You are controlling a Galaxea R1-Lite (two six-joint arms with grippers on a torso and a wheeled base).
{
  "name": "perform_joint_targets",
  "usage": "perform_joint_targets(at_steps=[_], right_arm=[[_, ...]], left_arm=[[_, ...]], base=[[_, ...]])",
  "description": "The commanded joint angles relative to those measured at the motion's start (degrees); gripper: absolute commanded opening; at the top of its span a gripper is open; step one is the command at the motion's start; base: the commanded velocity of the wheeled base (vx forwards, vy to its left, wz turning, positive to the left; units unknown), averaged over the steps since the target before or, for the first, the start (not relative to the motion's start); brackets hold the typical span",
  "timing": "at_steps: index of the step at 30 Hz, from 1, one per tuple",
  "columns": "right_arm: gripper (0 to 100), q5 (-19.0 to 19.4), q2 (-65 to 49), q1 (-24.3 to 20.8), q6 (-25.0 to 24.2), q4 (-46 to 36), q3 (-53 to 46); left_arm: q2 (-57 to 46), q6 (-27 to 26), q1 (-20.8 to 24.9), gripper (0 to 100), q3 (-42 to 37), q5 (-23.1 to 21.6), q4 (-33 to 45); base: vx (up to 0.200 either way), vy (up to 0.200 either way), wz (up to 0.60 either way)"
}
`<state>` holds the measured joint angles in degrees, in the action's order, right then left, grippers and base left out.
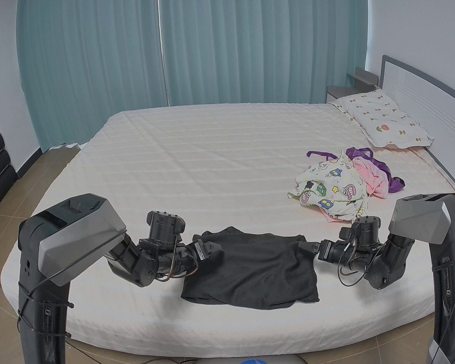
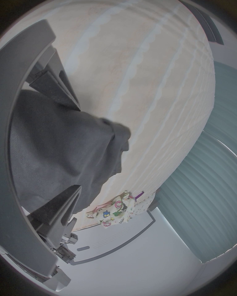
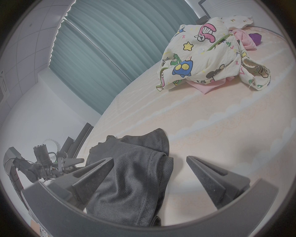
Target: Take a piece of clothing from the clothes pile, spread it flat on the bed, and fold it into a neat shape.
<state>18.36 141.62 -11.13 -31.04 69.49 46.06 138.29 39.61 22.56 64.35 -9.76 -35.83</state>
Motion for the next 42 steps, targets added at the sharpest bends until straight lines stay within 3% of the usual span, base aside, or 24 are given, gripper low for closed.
perform_joint_targets(at_steps=[1, 4, 5, 14, 20, 30, 42], right_arm=[[100, 0.0, 0.2, -0.1, 0.0, 0.0, 0.1], [100, 0.0, 0.3, -0.2, 0.0, 0.0, 0.0], [100, 0.0, 0.3, -0.3, 0.0, 0.0, 0.1], [100, -0.1, 0.2, -0.3, 0.0, 0.0, 0.0], [100, -0.1, 0.2, -0.5, 0.0, 0.0, -0.1], [100, -0.1, 0.2, -0.5, 0.0, 0.0, 0.0], [100, -0.1, 0.2, -0.5, 0.0, 0.1, 0.0]], left_arm=[[1.5, 0.0, 0.1, 100, 0.2, 0.1, -0.1], [1.7, 0.0, 0.1, 100, -0.1, 0.1, -0.1], [1.6, 0.2, 0.0, 0, 0.0, 0.1, -0.2], [1.2, 0.4, -1.3, 0, -1.1, 1.6, -0.3], [0.8, 1.4, -2.1, 0, -2.3, 5.1, -0.5], [-1.0, 4.2, -2.7, 0, -2.4, 5.1, -0.3], [-3.5, 4.6, -3.4, 0, -5.0, 5.2, -0.3]], base=[[0.0, 0.0, 0.0], [0.0, 0.0, 0.0], [0.0, 0.0, 0.0], [0.0, 0.0, 0.0], [0.0, 0.0, 0.0], [0.0, 0.0, 0.0], [0.0, 0.2, 0.0]])
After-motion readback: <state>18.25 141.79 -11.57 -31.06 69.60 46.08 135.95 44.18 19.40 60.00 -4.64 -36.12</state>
